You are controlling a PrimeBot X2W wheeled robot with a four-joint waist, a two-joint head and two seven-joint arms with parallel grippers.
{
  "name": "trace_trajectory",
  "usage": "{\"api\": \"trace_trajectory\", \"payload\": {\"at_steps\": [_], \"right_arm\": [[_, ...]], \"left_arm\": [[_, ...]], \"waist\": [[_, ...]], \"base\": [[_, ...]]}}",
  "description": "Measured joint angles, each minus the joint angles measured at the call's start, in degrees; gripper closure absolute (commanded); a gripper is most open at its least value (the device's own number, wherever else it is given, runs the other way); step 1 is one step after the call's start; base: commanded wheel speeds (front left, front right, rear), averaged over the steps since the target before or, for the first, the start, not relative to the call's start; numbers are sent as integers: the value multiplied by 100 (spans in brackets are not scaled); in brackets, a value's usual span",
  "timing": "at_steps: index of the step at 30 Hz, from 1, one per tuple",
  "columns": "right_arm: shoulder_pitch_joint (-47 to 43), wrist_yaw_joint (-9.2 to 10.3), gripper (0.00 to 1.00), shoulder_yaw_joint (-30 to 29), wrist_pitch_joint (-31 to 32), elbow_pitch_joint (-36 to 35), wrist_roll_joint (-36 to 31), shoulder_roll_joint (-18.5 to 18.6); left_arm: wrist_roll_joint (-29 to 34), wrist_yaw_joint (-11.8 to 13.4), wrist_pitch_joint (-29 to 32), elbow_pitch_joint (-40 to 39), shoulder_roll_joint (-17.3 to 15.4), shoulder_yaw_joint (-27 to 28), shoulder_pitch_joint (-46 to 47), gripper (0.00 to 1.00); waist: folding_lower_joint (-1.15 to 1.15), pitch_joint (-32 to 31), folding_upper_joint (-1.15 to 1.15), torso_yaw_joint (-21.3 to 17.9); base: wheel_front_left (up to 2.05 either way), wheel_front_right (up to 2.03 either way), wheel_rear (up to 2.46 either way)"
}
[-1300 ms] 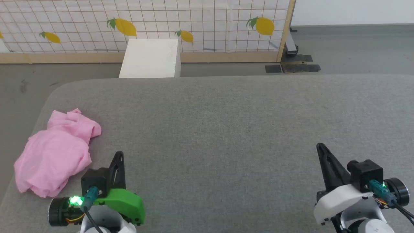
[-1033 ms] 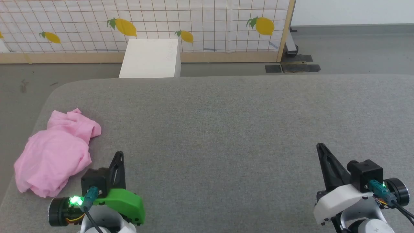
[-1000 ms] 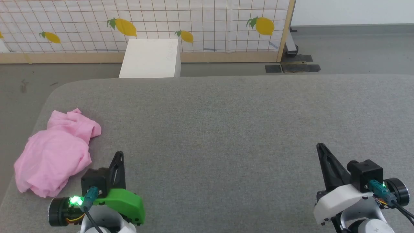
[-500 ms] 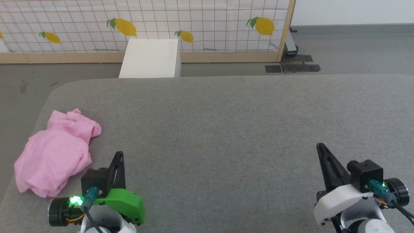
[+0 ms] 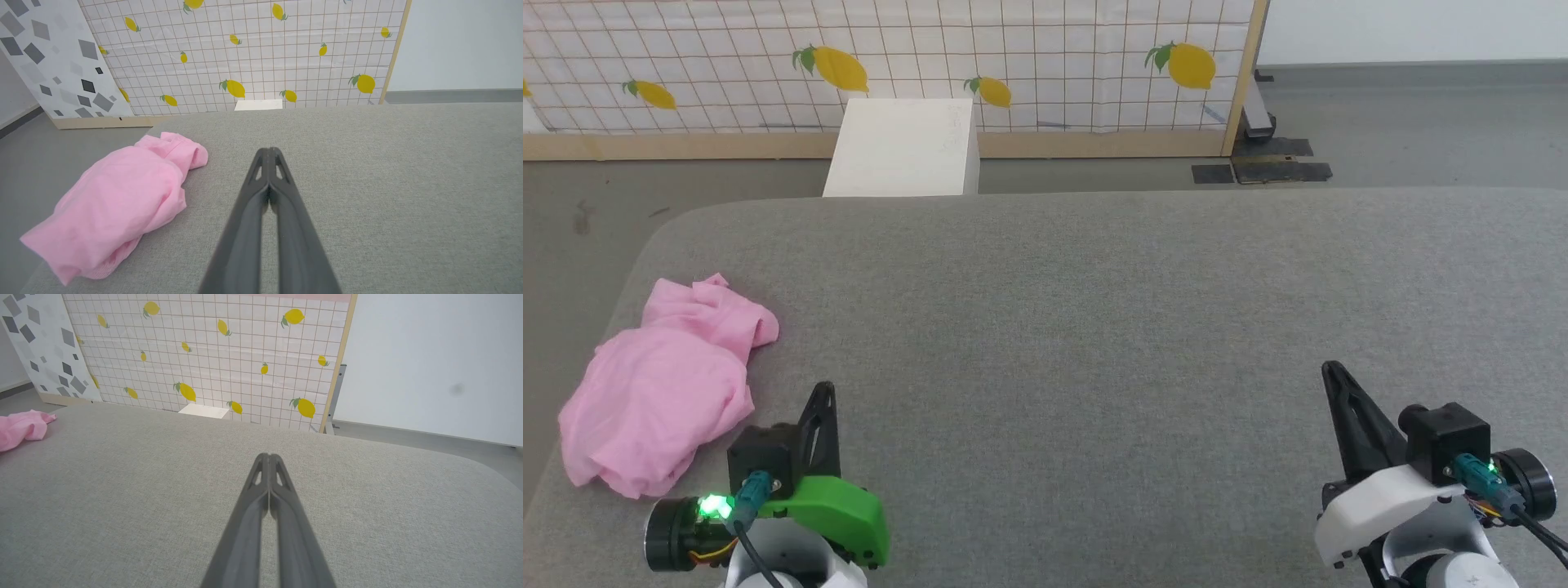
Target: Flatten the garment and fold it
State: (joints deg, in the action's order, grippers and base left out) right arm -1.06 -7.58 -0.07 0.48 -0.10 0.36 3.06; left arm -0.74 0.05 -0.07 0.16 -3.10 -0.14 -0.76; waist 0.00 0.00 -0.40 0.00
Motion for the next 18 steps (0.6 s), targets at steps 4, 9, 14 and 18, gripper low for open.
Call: {"api": "trace_trajectory", "payload": {"at_steps": [4,9,14,18], "right_arm": [[-4,0,0,-4,3,0,2,3],[-4,0,0,-12,0,20,22,3],[-4,0,0,-32,-59,89,94,3],[-4,0,0,-66,-126,131,192,3]], "left_arm": [[-29,0,-1,2,0,-12,-3,0],[-43,-1,-11,40,0,-45,-2,0],[-84,-9,-79,104,-1,-85,-1,0],[-89,-47,-137,129,0,-119,10,0]], "waist": [[0,0,0,0],[0,1,0,-4],[0,-1,0,-10],[0,-3,0,-12]], "base": [[0,0,0],[0,0,0],[0,0,0],[0,0,0]]}}
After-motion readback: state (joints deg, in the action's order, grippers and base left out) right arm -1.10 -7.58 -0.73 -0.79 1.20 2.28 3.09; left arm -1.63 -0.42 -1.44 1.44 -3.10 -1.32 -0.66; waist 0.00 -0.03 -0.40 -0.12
